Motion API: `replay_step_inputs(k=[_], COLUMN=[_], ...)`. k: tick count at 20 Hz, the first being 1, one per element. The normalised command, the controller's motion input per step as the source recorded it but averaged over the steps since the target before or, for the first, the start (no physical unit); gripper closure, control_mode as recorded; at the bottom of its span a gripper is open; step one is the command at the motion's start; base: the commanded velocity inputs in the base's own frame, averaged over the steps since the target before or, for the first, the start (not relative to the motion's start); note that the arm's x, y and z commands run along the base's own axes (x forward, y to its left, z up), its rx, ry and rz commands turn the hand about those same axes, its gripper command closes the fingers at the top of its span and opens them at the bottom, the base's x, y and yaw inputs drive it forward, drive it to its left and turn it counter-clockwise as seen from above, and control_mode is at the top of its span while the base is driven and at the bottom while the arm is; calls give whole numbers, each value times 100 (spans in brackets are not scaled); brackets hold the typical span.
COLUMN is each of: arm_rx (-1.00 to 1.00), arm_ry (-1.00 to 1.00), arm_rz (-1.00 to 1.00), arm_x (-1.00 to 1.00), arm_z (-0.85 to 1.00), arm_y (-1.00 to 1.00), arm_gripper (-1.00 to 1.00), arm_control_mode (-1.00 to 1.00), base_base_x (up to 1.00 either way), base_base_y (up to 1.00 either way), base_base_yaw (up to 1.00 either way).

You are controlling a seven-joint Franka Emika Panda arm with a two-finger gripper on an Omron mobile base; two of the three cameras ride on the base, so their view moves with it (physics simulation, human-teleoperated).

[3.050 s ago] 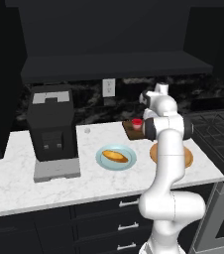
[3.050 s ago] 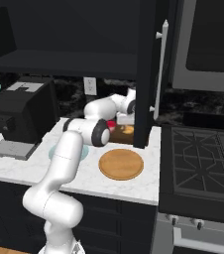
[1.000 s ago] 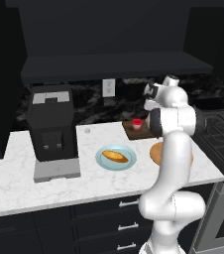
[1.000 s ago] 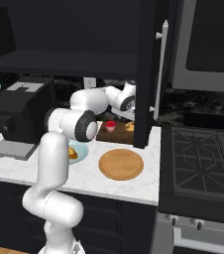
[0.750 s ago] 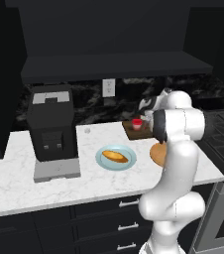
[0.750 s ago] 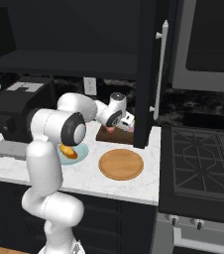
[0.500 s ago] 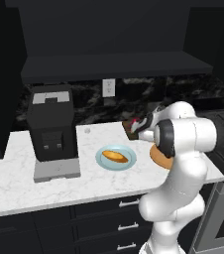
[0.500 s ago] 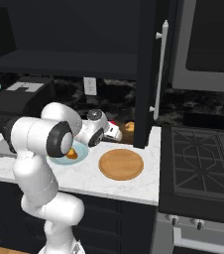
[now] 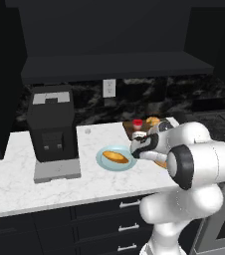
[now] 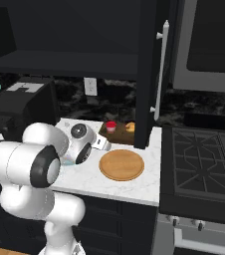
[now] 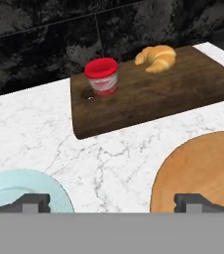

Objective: From the different types of pastries on the counter, select a croissant and place it on the cutting board. Then retrieve a jar of jam from the cabinet and place it alongside the croissant on the cutting board.

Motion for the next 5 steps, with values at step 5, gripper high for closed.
replay_step_inputs(k=[5], arm_rx=[1], arm_ry=[5], arm_rz=[1], arm_x=[-86], arm_z=[91], arm_y=[17], arm_gripper=[-100], arm_control_mode=[-100], base_base_x=[0], base_base_y=[0], base_base_yaw=[0])
